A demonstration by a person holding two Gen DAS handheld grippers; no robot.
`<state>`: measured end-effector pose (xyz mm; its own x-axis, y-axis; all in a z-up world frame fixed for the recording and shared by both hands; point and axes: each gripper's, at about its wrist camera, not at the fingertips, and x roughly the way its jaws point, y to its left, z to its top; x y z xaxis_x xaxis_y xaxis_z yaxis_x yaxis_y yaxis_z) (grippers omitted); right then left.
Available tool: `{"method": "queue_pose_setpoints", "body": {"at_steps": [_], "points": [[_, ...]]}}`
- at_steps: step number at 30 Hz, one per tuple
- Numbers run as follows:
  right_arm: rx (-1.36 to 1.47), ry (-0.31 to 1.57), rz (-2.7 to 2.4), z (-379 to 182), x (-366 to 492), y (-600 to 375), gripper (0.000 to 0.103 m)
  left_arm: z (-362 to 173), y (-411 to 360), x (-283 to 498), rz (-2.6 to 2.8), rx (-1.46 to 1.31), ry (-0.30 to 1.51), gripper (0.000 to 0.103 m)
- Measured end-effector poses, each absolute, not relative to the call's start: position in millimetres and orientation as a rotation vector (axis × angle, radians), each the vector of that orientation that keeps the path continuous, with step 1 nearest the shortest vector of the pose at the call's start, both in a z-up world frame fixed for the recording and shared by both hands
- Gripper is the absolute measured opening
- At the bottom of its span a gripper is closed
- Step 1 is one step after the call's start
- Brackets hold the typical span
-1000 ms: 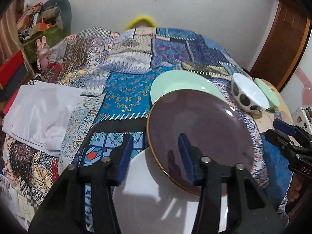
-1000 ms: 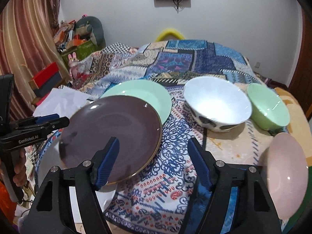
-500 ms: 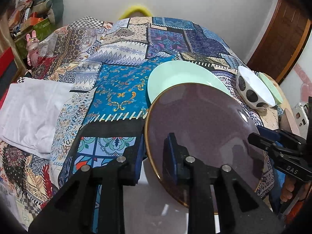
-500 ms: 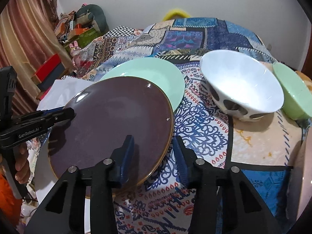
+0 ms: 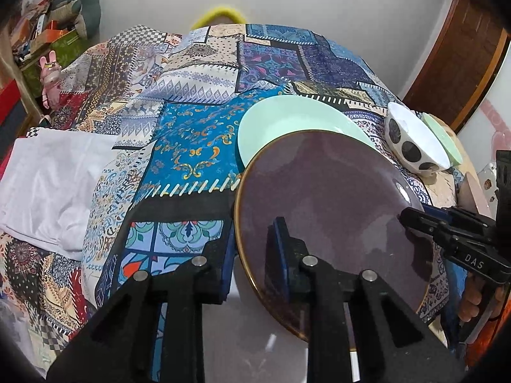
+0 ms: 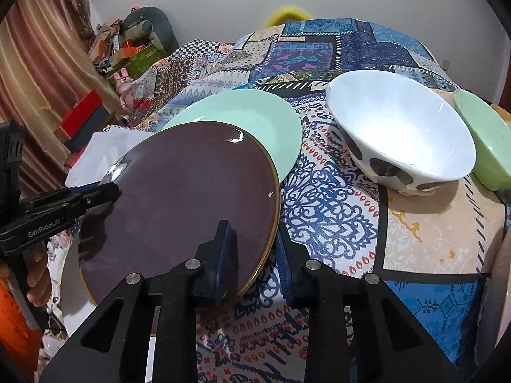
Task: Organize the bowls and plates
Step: 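Lift the dark purple plate off the white plate toward the pink bowl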
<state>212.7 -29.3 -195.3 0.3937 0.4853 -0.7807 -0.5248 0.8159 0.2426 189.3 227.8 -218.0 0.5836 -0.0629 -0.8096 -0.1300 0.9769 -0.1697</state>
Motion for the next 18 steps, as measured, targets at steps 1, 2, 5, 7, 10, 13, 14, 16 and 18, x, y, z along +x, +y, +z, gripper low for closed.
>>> {"method": "queue_pose_setpoints", "body": {"at_steps": [1, 2, 5, 7, 10, 13, 14, 16, 18], "points": [[-0.046, 0.973, 0.644, -195.3, 213.0, -30.5, 0.024, -218.0, 227.3, 188.0, 0.039, -0.222, 0.950, 0.023], [-0.044, 0.973, 0.648, -195.1, 212.4, -32.1, 0.023, -218.0, 226.8, 186.3, 0.039, -0.224, 0.951, 0.023], [-0.044, 0.973, 0.651, -194.1, 210.9, -35.1, 0.023, -218.0, 225.2, 182.6, 0.040, -0.237, 0.958, 0.022], [-0.050, 0.968, 0.648, -192.8, 209.0, -36.5, 0.022, -217.4, 224.1, 180.0, 0.040, -0.252, 0.961, 0.022], [-0.042, 0.969, 0.650, -190.8, 208.3, -40.2, 0.022, -215.9, 219.6, 175.1, 0.045, -0.258, 0.959, 0.022], [-0.038, 0.967, 0.644, -189.0, 207.0, -44.8, 0.022, -212.3, 213.4, 169.9, 0.041, -0.258, 0.955, 0.022], [-0.035, 0.967, 0.641, -188.2, 206.6, -46.6, 0.022, -210.3, 210.9, 167.4, 0.039, -0.259, 0.952, 0.022], [-0.029, 0.966, 0.636, -187.0, 205.4, -50.8, 0.022, -205.8, 206.3, 163.6, 0.036, -0.256, 0.943, 0.022], [-0.023, 0.962, 0.633, -184.5, 202.4, -54.2, 0.022, -201.3, 200.4, 161.0, 0.037, -0.248, 0.939, 0.022]]}}
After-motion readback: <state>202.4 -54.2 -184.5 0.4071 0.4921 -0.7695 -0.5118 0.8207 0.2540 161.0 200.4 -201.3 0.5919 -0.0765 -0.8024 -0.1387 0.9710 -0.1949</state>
